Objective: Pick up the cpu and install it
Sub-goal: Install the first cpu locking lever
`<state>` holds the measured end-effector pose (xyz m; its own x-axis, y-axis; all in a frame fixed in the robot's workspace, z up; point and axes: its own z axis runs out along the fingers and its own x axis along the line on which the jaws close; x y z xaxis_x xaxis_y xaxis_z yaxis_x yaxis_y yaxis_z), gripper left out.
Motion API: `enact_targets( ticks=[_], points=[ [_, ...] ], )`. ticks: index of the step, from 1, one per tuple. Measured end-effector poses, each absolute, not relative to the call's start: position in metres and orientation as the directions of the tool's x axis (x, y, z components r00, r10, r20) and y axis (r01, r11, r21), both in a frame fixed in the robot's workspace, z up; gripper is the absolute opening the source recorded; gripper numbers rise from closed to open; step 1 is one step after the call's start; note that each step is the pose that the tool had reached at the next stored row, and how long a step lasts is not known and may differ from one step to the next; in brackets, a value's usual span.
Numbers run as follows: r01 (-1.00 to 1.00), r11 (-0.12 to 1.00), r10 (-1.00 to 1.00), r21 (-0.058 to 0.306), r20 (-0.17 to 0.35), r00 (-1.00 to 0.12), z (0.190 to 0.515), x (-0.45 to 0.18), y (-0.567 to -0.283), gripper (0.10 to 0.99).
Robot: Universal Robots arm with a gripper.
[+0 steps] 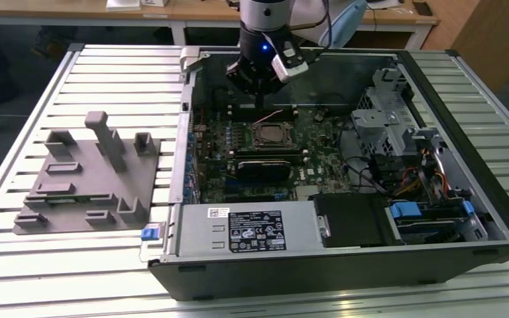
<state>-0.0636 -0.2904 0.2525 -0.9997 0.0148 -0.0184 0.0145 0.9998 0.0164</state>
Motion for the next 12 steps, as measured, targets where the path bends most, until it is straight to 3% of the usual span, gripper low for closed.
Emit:
enact_targets(
  ticks=[5,12],
  points=[
    [0.015,0.997,0.016,0.080,-0.017,-1.000,0.2517,-0.0630,-0.2908,0.106],
    [0.015,0.997,0.016,0.080,-0.017,-1.000,0.2493,-0.0556,-0.2911,0.106]
  ],
)
